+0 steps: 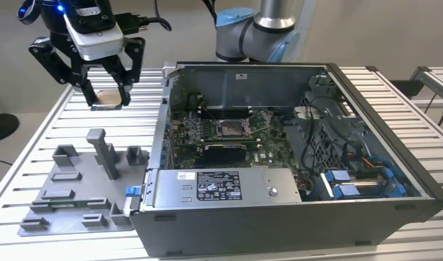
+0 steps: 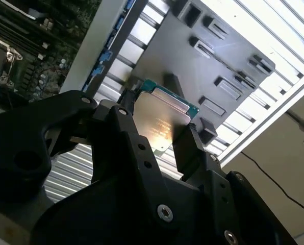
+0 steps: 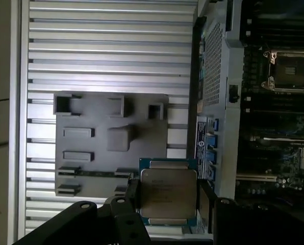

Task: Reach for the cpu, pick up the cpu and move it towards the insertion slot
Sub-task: 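Pick up the cpu and move it towards the insertion slot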

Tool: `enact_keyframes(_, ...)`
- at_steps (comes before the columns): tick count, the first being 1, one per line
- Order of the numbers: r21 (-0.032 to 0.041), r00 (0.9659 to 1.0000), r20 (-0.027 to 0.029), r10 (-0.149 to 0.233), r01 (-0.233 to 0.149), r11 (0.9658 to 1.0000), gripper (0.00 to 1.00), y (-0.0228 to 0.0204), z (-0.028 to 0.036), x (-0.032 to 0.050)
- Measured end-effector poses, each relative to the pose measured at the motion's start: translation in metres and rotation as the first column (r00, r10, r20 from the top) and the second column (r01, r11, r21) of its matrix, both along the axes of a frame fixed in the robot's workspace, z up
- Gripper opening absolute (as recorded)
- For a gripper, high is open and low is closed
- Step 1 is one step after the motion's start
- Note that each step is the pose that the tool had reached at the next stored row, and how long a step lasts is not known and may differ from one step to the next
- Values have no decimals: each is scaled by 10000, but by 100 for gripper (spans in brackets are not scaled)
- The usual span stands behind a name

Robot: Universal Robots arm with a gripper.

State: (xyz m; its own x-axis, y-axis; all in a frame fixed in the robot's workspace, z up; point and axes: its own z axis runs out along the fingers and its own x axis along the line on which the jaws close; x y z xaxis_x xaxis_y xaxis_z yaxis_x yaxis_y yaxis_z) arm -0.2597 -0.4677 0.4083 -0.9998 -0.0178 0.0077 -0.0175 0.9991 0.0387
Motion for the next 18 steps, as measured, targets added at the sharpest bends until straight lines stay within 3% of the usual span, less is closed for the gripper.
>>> enact_keyframes(18,-1,10000,-19,0,0,10000,0,0,1,752)
